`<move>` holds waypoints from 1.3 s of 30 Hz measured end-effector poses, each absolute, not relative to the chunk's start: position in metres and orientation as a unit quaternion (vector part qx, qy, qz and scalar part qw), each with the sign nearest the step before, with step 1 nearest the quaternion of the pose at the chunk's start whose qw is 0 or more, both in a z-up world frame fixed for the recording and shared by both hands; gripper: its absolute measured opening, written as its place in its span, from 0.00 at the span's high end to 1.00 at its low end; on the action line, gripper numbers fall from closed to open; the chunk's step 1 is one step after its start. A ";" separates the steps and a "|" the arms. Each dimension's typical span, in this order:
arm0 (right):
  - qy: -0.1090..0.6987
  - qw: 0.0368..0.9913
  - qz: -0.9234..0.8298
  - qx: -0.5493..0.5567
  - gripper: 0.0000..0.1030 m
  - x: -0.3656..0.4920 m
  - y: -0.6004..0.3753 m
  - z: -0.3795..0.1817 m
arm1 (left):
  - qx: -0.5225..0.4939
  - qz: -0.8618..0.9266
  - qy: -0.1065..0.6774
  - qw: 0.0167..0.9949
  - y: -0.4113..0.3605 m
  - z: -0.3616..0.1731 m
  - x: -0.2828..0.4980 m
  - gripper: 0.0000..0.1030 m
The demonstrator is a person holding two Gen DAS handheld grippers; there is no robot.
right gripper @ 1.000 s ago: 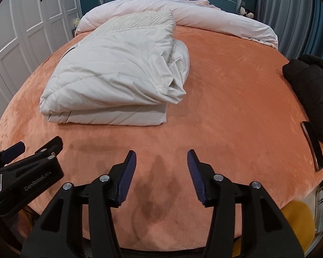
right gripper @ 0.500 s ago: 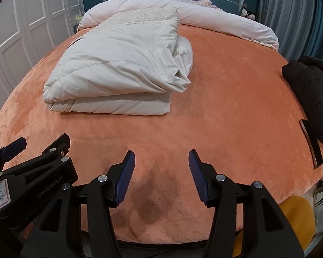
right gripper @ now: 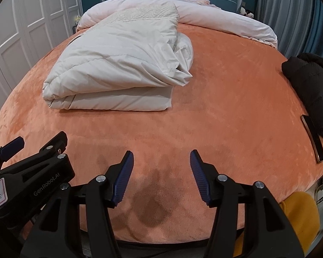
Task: Fold large clothes
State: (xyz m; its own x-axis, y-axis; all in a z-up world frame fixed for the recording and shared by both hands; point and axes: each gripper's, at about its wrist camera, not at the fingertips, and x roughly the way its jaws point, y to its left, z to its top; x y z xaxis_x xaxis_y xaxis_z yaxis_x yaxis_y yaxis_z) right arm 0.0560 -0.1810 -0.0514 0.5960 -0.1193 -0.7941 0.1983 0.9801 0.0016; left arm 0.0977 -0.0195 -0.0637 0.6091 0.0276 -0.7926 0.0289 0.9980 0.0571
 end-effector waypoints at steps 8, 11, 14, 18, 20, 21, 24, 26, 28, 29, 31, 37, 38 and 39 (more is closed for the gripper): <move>0.436 0.894 -0.094 0.044 0.47 0.051 -0.179 -0.055 | 0.033 -0.004 0.436 0.899 -0.018 -0.068 0.094 0.15; 0.428 0.897 -0.098 0.045 0.45 0.049 -0.180 -0.055 | 0.034 -0.004 0.427 0.904 -0.018 -0.067 0.092 0.15; 0.427 0.897 -0.100 0.049 0.45 0.047 -0.180 -0.057 | 0.039 -0.005 0.422 0.906 -0.019 -0.068 0.091 0.15; 0.424 0.898 -0.101 0.049 0.45 0.046 -0.179 -0.057 | 0.038 -0.005 0.420 0.907 -0.019 -0.068 0.090 0.15; 0.421 0.900 -0.103 0.049 0.45 0.046 -0.179 -0.058 | 0.036 -0.006 0.418 0.908 -0.018 -0.069 0.090 0.15; 0.420 0.900 -0.104 0.048 0.45 0.047 -0.178 -0.058 | 0.036 -0.005 0.417 0.908 -0.019 -0.069 0.091 0.16; 0.422 0.899 -0.107 0.050 0.45 0.048 -0.178 -0.061 | 0.037 -0.005 0.416 0.909 -0.018 -0.072 0.091 0.16; 0.424 0.898 -0.108 0.052 0.45 0.047 -0.178 -0.062 | 0.034 -0.005 0.417 0.908 -0.017 -0.073 0.091 0.16; 0.423 0.898 -0.107 0.052 0.45 0.047 -0.177 -0.062 | 0.033 -0.005 0.417 0.908 -0.016 -0.073 0.091 0.16; 0.424 0.898 -0.106 0.051 0.45 0.048 -0.177 -0.062 | 0.032 -0.005 0.417 0.908 -0.016 -0.074 0.091 0.16; 0.424 0.898 -0.107 0.052 0.45 0.048 -0.177 -0.062 | 0.031 -0.004 0.417 0.908 -0.016 -0.073 0.092 0.16; 0.423 0.898 -0.108 0.049 0.45 0.048 -0.175 -0.064 | 0.033 -0.004 0.416 0.909 -0.015 -0.076 0.093 0.16; 0.423 0.898 -0.108 0.049 0.45 0.048 -0.175 -0.064 | 0.033 -0.004 0.416 0.909 -0.015 -0.076 0.093 0.16; 0.423 0.898 -0.108 0.049 0.45 0.048 -0.175 -0.064 | 0.033 -0.004 0.416 0.909 -0.015 -0.076 0.093 0.16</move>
